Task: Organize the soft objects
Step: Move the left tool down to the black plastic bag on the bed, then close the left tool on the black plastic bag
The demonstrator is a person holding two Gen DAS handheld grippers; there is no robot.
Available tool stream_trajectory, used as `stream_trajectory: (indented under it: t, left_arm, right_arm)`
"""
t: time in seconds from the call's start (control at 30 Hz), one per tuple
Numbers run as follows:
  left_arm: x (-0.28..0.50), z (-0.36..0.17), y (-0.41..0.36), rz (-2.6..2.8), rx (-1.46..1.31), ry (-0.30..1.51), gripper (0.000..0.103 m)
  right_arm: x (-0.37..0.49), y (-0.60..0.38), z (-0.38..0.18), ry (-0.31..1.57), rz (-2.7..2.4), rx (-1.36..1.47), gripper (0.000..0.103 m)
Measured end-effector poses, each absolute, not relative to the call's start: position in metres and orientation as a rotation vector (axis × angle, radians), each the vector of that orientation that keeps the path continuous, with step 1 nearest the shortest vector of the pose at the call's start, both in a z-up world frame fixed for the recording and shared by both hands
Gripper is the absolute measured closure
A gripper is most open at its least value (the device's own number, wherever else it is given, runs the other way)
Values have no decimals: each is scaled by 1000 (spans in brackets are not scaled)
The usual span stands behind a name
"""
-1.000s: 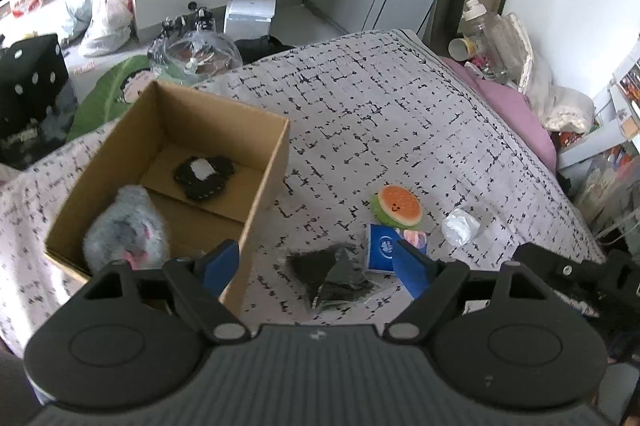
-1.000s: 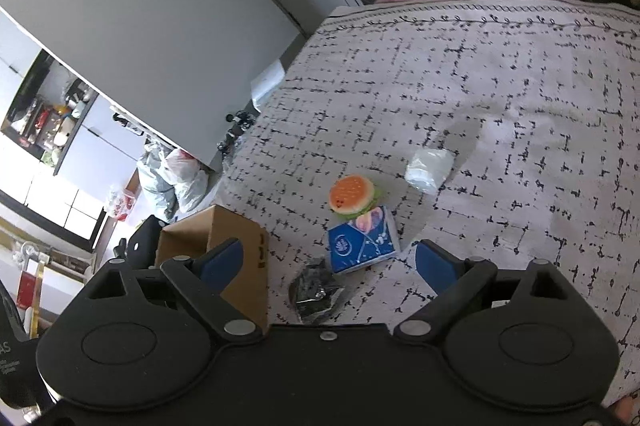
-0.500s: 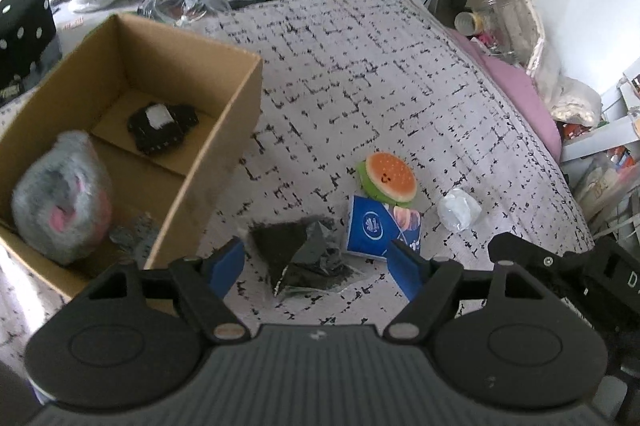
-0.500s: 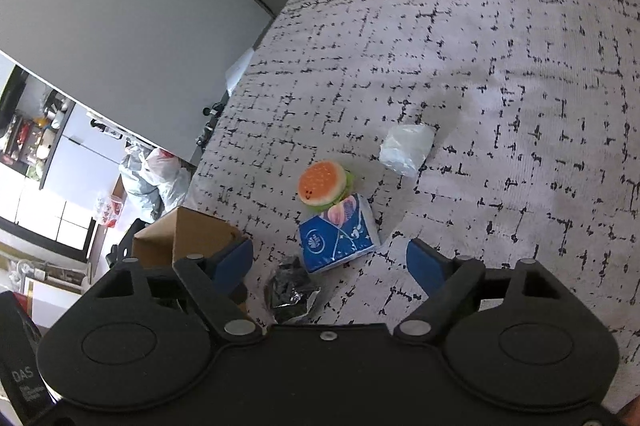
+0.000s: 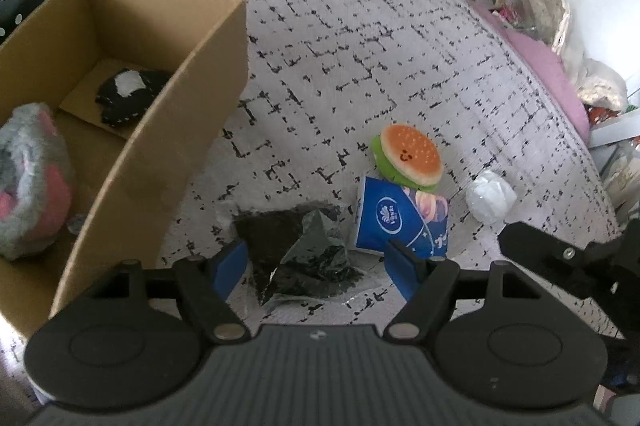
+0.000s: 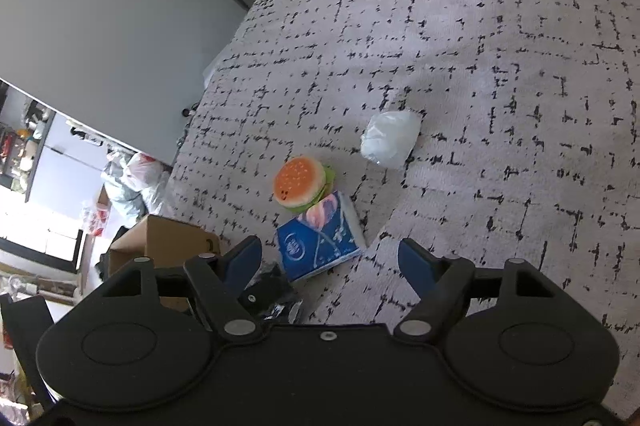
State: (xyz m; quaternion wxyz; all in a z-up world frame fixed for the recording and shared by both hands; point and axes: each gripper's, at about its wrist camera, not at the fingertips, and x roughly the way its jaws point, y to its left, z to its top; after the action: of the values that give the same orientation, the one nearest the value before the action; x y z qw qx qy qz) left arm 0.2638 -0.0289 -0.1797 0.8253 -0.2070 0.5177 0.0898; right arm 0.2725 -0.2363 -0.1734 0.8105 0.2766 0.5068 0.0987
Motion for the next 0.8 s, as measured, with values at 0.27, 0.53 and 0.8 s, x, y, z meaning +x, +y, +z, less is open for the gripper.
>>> stream_trajectory:
  t: [0.27, 0.53, 0.8]
  left_arm:
    - [275, -203, -38, 200, -308, 1133, 29]
    - [278, -208, -31, 203, -314, 1108, 46]
    - [277, -208, -26, 193, -345, 1095, 52]
  right_arm:
    - [279, -229, -188, 1089, 206, 597, 28]
    - [286, -220, -200, 1073, 215, 593, 28]
    - [291, -210, -215, 1056, 201, 579, 29]
